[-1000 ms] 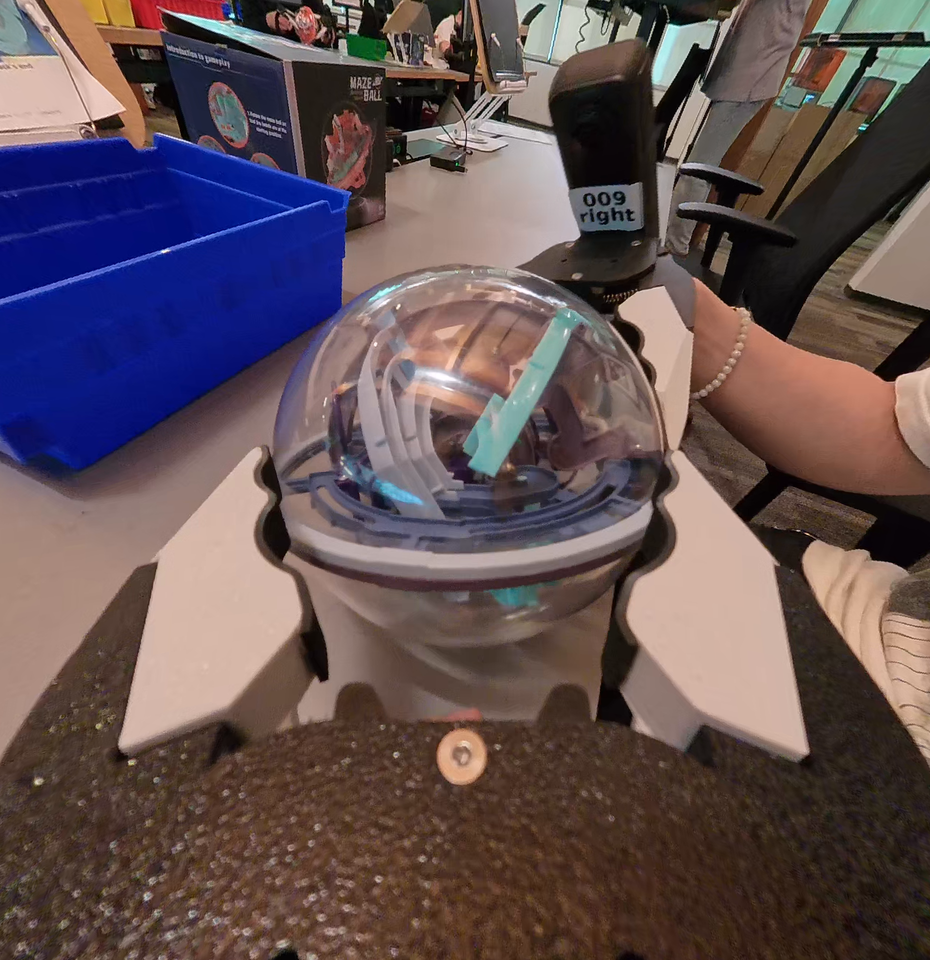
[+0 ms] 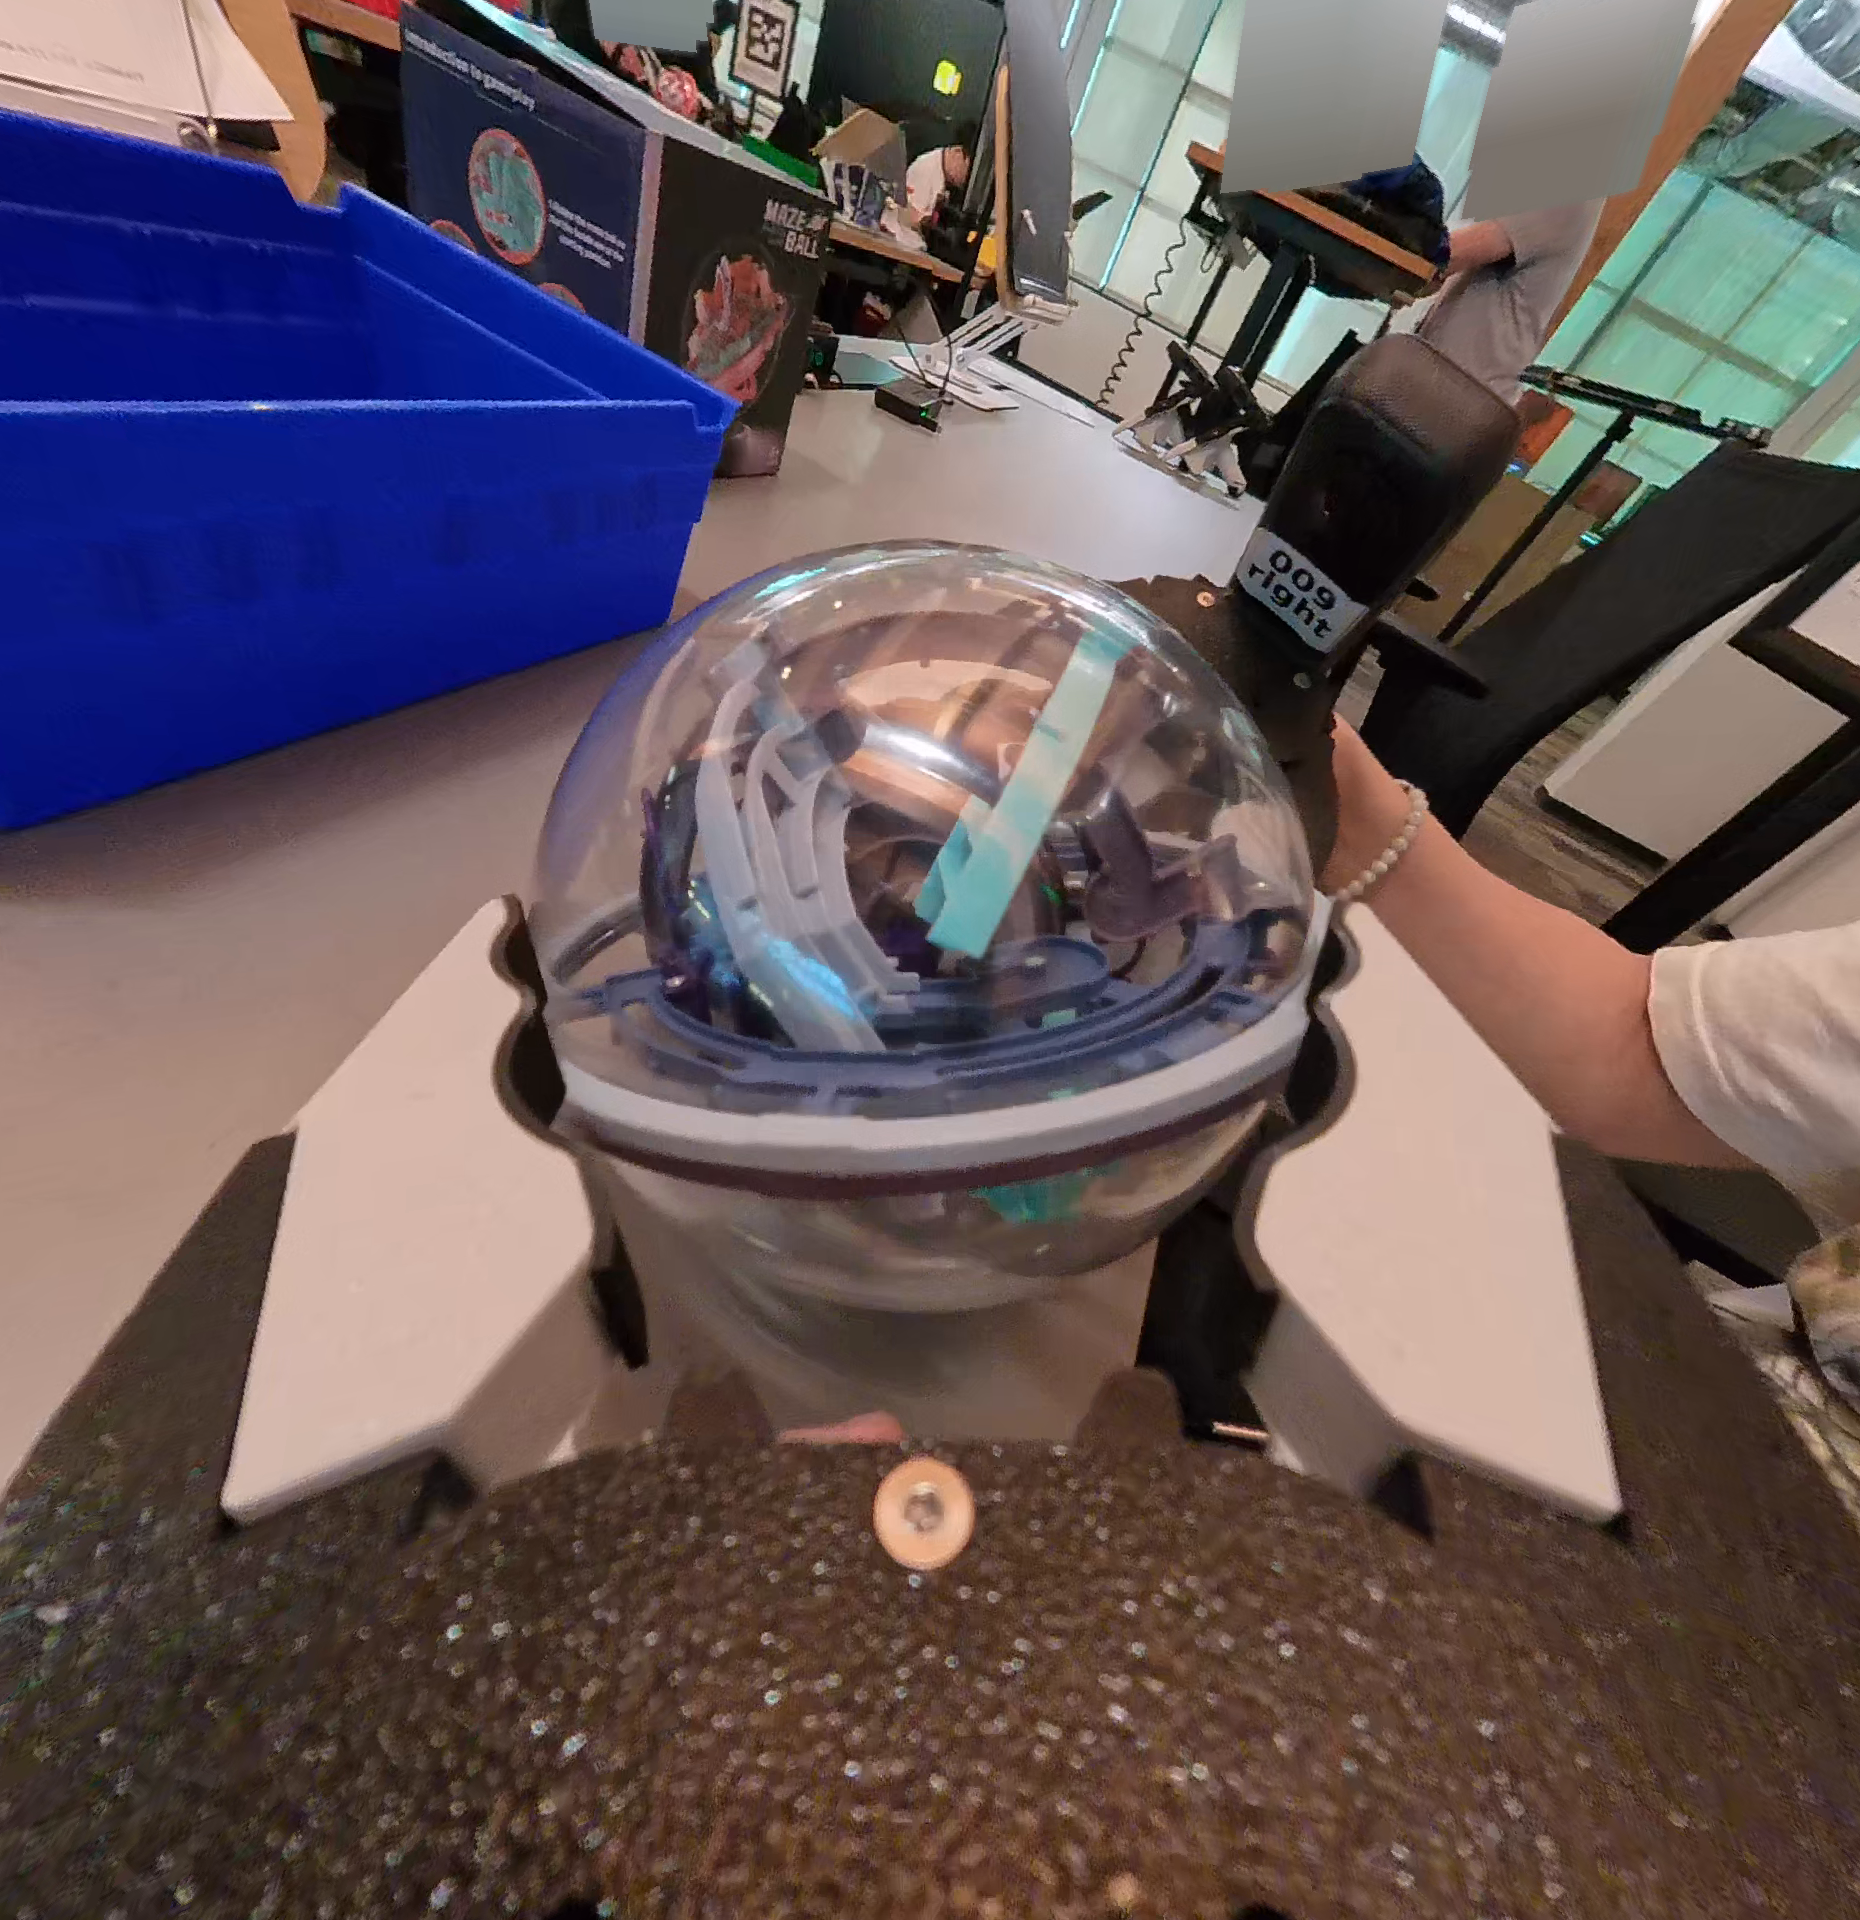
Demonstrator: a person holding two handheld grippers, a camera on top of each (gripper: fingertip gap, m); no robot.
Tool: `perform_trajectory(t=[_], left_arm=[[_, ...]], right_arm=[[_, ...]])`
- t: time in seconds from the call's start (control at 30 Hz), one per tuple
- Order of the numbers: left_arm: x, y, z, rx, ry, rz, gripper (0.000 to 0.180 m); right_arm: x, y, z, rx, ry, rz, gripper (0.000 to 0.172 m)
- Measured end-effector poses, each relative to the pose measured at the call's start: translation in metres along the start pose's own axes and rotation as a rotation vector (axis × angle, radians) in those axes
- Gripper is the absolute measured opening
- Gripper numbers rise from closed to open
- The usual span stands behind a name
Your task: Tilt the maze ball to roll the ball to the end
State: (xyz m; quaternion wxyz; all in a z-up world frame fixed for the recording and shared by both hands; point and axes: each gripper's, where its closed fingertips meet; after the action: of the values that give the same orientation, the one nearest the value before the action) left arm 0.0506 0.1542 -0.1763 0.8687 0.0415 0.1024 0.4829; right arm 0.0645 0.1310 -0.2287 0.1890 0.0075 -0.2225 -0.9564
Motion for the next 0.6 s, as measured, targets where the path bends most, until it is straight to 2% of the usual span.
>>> perform_trajectory(t=[0.13, 0.2, 0.3, 0.5, 0.6], left_arm=[[-0.004, 0.000, 0.002, -0.019, -0.035, -0.012, 0.142], [-0.013, 0.002, 0.006, -0.049, -0.025, -0.083, 0.156], [-0.016, 0.007, 0.017, -0.121, 0.001, -0.122, 0.155], [-0.019, 0.003, -0.008, 0.011, -0.301, -0.070, 0.155], [-0.012, 0.001, -0.014, 0.066, -0.394, -0.005, 0.145]], right_arm=[[0.002, 0.001, -0.001, 0.007, 0.015, 0.005, 0.147], [0.002, 0.001, -0.004, 0.022, 0.004, 0.013, 0.147], [0.001, -0.001, -0.009, 0.045, 0.012, 0.008, 0.147], [0.002, -0.002, -0.010, 0.054, 0.012, 0.016, 0.146], [0.003, -0.003, -0.010, 0.051, 0.017, 0.017, 0.146]])
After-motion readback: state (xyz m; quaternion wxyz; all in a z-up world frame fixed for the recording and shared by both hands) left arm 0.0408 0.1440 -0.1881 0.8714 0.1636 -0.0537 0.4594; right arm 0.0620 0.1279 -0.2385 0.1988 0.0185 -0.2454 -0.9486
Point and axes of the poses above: each gripper's, where its closed fingertips meet, y back along the fingers, z out of its top, x = y × z across the jaws, and after that the axes turned 13 degrees about -y, right-handed
